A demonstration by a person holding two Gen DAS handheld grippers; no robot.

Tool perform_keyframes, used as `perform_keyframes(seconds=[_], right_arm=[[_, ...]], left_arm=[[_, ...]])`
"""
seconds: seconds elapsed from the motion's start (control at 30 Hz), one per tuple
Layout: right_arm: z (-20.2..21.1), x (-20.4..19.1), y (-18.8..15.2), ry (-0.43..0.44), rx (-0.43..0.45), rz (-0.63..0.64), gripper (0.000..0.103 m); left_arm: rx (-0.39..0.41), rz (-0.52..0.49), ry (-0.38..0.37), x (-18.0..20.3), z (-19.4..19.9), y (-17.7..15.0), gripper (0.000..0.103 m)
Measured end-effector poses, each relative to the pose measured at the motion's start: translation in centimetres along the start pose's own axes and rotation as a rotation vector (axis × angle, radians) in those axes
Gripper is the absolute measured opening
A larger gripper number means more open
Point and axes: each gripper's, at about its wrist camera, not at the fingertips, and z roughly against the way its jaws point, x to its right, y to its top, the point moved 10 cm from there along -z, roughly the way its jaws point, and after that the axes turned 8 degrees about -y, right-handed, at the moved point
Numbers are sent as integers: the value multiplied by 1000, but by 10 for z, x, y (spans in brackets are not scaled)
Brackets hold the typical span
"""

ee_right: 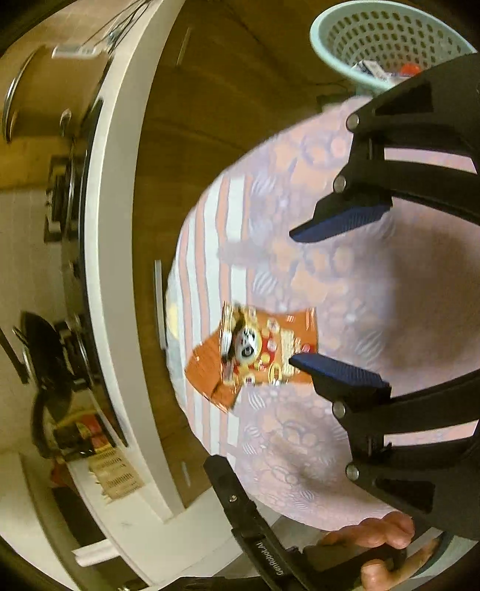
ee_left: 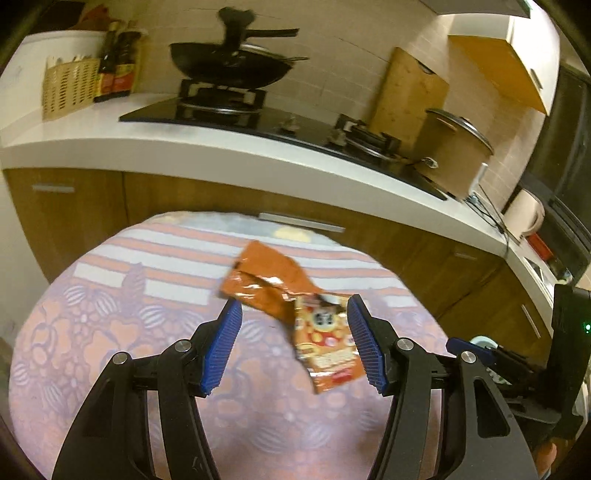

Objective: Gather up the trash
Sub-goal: 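Move both open tools back over the table toward the wrapper and snack bag, then grasp the orange wrapper with the left tool while the right tool grasps the snack bag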

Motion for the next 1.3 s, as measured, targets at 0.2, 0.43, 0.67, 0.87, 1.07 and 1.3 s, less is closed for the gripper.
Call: perform_keyframes(seconds=[0.2,0.43,0.67,0.87,1.07,1.3], right_arm=[[-34,-37,-1,15,-47,33,68],[-71,-63,-6,-17,-93,51,84],[-93,-71,-11,-122,-100,121,76],[-88,-70,-12,-91,-72,134,57],[-80,-53,-11,-54,-75,83,42],[-64,-6,-1,-113,-39,26,38]], left_arm=[[5,39,18,-27,-6,-2,58],[9,90,16,-51,-10,-1,58],[-9,86,15,-55,-18,-3,62],[-37,80,9,-53,-27,-8,62],[-70,54,10,-46,-38,-10,62],[-123,28,-11,-29,-61,-8,74]])
